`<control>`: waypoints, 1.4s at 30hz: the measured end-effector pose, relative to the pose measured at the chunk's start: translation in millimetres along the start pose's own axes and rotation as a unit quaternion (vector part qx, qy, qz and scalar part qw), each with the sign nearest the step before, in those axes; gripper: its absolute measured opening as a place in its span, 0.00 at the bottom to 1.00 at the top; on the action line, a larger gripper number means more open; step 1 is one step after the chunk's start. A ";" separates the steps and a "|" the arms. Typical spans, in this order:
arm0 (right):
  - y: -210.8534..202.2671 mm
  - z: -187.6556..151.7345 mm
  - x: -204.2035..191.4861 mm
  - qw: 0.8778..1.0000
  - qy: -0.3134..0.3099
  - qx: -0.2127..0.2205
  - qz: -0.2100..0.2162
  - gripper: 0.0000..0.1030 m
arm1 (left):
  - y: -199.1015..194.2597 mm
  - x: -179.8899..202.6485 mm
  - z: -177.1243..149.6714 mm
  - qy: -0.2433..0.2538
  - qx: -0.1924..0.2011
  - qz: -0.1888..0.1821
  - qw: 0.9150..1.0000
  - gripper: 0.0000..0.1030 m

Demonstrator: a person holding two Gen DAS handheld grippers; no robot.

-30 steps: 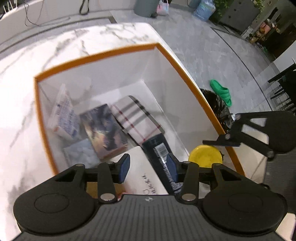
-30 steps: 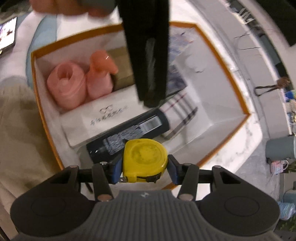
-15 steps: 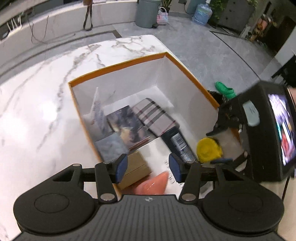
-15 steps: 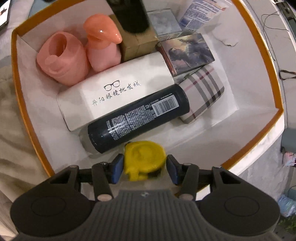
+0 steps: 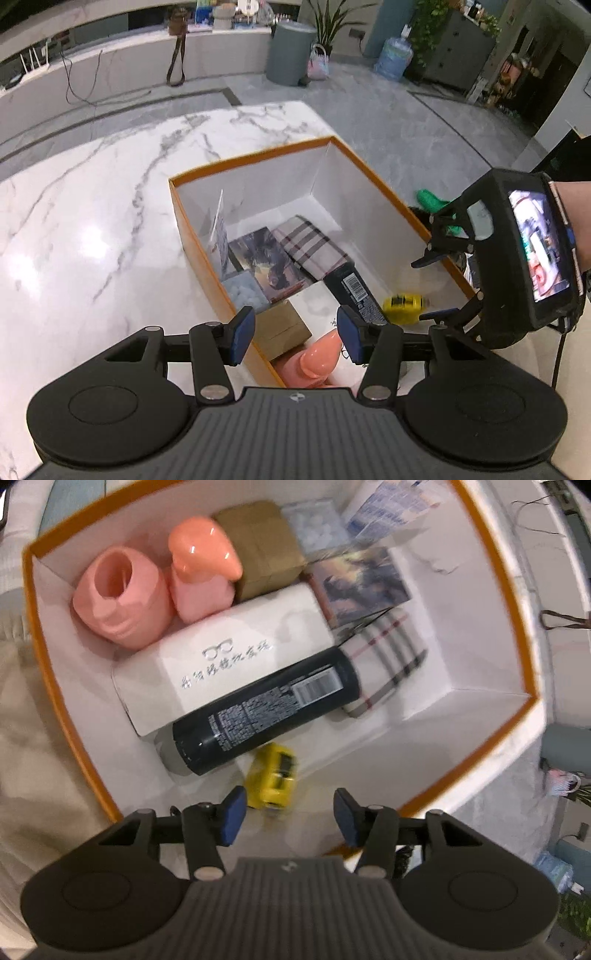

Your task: Organize rigid objects

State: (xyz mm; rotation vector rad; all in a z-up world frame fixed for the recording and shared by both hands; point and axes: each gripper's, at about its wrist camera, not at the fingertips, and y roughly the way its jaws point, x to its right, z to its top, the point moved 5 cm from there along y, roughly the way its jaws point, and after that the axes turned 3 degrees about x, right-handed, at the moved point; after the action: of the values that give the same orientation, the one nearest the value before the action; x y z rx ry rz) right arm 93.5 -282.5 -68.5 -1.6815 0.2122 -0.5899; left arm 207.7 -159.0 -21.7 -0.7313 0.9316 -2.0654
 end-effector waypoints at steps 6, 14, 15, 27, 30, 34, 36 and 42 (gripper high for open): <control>-38.6 0.1 -7.4 0.998 0.037 0.048 -0.027 0.53 | -24.2 5.9 -6.6 0.006 0.037 0.003 0.999 0.57; -91.7 0.3 -26.9 0.984 0.110 0.136 -0.043 0.61 | -53.4 15.1 -13.0 -0.015 0.091 0.017 0.996 0.57; -98.5 -0.2 -27.5 0.978 0.131 0.154 -0.045 0.61 | -58.3 17.7 -14.1 -0.016 0.101 0.019 0.995 0.57; -149.7 -20.0 -57.0 0.837 0.397 0.364 -0.098 0.72 | -86.2 27.8 -39.7 -0.014 0.181 0.061 0.982 0.57; -149.0 -29.8 -72.2 0.788 0.452 0.399 -0.125 0.79 | -89.3 27.2 -51.9 -0.029 0.211 0.075 0.974 0.68; -133.6 -42.5 -96.8 0.741 0.507 0.413 -0.156 0.87 | -84.7 21.7 -82.2 -0.049 0.244 0.119 0.961 0.78; -125.3 -47.1 -105.8 0.720 0.527 0.420 -0.166 0.90 | -81.6 16.1 -95.9 -0.057 0.247 0.147 0.956 0.82; -102.9 -51.2 -126.2 0.688 0.559 0.420 -0.195 0.94 | -74.3 16.2 -129.4 -0.093 0.260 0.213 0.937 0.92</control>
State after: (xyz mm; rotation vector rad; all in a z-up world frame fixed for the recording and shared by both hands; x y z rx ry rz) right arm -58.1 -248.3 2.1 -0.2669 0.3679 -1.7064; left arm 75.2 -89.5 -33.6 -0.3851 0.3604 -1.7053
